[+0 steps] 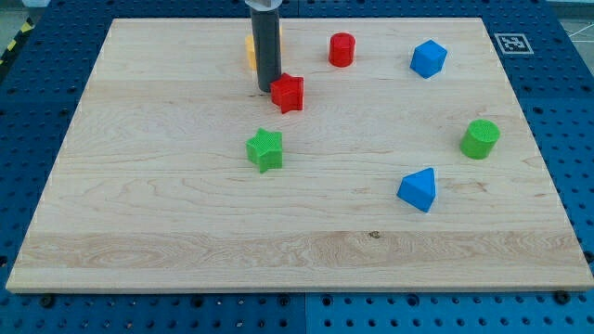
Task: Slide the red star to the red circle
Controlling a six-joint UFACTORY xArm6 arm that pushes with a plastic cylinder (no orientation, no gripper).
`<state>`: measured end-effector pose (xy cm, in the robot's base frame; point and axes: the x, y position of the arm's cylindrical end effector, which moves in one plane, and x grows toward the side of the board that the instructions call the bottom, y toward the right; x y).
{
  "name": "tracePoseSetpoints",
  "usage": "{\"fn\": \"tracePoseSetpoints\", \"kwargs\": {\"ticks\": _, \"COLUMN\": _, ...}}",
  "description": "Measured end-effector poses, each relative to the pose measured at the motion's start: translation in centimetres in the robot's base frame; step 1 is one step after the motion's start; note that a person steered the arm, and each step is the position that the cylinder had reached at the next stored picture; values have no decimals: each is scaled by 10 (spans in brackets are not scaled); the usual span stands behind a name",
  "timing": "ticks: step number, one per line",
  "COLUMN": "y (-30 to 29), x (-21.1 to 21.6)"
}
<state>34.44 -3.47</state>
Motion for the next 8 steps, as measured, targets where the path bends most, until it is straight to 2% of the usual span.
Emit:
{"fn": "tracePoseSetpoints", "kwargs": {"ticks": 1, "y": 35, "x": 0}}
{"fn": "tracePoseSetpoints", "kwargs": {"ticks": 2, "y": 35, "x": 0}}
{"fn": "tracePoseSetpoints", "kwargs": {"ticks": 3, "y": 18, "x": 0}}
{"fn": "tracePoseSetpoints", "kwargs": {"ticks": 4, "y": -34, "x": 4}}
{"fn": "tracePoseSetpoints", "kwargs": {"ticks": 5, "y": -46, "x": 36}}
{"fn": "tracePoseSetpoints", "kwargs": {"ticks": 6, "y": -46, "x": 50}}
{"fn": "tracePoseSetpoints", "kwargs": {"ticks": 8, "y": -11, "x": 44}}
